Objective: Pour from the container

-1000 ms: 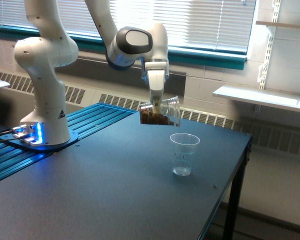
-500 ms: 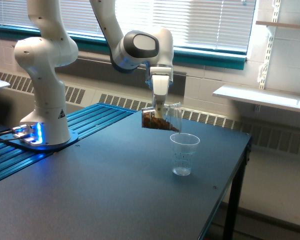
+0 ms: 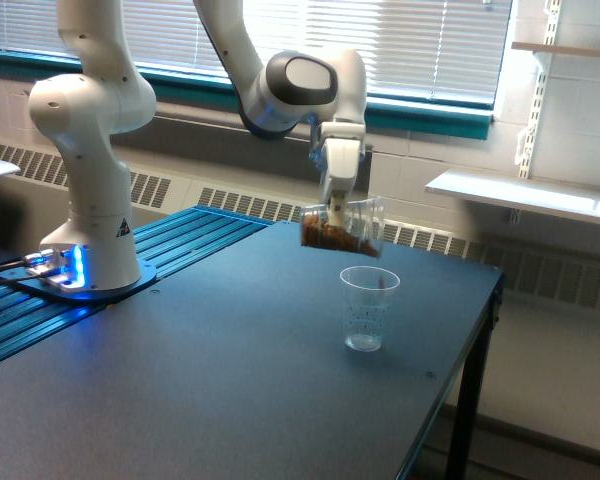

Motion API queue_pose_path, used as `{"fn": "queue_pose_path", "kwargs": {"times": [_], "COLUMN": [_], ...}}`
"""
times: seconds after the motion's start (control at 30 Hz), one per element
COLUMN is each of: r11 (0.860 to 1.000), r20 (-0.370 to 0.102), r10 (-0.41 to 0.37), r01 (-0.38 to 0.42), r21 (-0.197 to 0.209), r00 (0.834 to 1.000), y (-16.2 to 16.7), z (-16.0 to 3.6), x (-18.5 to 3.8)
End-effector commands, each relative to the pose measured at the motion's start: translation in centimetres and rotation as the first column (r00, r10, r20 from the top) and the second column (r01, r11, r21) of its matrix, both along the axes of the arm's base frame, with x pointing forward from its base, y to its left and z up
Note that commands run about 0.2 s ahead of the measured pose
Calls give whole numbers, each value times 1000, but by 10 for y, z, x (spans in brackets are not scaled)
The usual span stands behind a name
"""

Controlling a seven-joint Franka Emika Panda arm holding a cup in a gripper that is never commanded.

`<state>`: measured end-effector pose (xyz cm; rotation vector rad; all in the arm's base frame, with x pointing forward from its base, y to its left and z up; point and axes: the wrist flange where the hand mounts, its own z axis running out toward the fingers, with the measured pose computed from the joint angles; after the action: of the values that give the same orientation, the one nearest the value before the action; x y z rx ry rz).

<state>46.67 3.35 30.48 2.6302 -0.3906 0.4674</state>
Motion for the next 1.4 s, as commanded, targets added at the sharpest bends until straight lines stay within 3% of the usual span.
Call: {"fn": "queue_pose_path", "kwargs": {"times": [0.03, 1.1, 1.3, 1.4], "r11": [999, 992, 990, 988], "r20": [-23, -64, -69, -76], "r10": [43, 84, 97, 104], "r01": [-44, -89, -103, -112], "r21": [-27, -90, -101, -110], "r00": [999, 994, 993, 992], "y": [6, 20, 30, 26], "z": [2, -9, -5, 10], "x": [4, -11, -7, 6]}}
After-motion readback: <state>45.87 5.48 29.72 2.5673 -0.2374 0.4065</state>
